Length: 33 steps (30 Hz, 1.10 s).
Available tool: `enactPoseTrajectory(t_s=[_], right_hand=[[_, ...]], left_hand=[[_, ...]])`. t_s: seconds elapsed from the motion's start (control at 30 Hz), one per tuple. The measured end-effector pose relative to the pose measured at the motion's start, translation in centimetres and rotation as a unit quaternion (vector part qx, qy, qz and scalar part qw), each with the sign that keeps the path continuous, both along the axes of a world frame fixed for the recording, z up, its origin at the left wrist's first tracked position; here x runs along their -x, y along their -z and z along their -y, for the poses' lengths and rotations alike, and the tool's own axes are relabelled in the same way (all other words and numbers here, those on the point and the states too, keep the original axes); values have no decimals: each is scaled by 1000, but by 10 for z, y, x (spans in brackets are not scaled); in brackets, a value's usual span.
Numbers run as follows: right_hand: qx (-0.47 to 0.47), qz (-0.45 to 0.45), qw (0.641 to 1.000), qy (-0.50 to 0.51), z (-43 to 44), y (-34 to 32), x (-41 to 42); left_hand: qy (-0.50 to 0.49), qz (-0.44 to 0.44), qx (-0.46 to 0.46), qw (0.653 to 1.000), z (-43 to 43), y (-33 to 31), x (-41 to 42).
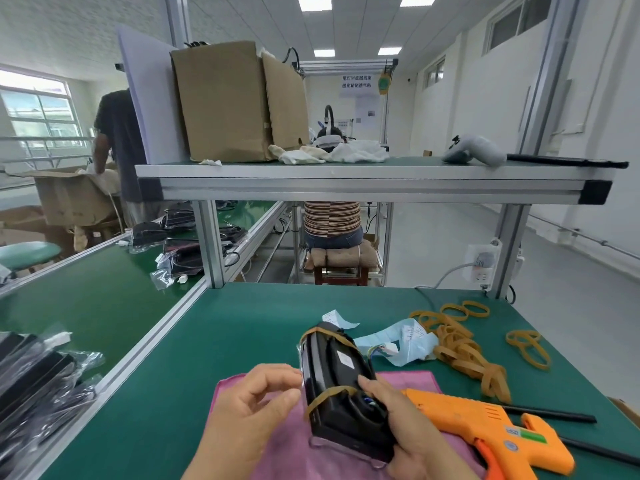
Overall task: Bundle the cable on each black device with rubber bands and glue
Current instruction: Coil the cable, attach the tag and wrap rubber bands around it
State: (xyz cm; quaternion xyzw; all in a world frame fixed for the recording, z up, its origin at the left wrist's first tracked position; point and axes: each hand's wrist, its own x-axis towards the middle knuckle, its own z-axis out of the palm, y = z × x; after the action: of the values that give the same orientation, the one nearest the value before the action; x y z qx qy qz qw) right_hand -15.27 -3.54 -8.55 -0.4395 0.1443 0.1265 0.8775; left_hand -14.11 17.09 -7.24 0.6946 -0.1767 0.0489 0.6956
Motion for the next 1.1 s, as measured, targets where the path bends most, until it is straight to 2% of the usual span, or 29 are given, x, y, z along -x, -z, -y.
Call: enactPoseTrajectory(t_s=[0.17,0.33,0.47,0.53,0.6,0.7,0.8,0.87,1.0,1.1], right_hand=[[-23,-24,999,17,-3,-4,3],[-25,-26,999,-9,-1,-5,4],[-18,-14,1000,-9,1,2,3],[36,-5,999,-9,0,5,1],[139,7,990,-4,-4,6,-2],[306,20,952,5,-16,5,-4],[410,48,911,4,-22,1,-2],[427,44,903,3,-21,2,-1],[373,9,928,4,-13,1,-3],[371,6,929,3,-12,3,-3]], left_hand=[[-9,56,-91,994,3,-17,9],[-13,84,-188,978,2,-26,12],[-24,67,-196,978,2,-25,12],[-45,36,-181,982,3,-18,8],[-84,-7,-163,983,7,-8,2],[-138,-71,-138,978,17,9,-6],[-135,-107,-130,976,27,18,-12],[-128,-104,-143,976,25,18,-15],[-74,-95,-200,972,1,15,-15],[-24,-121,-250,960,-12,13,-8]])
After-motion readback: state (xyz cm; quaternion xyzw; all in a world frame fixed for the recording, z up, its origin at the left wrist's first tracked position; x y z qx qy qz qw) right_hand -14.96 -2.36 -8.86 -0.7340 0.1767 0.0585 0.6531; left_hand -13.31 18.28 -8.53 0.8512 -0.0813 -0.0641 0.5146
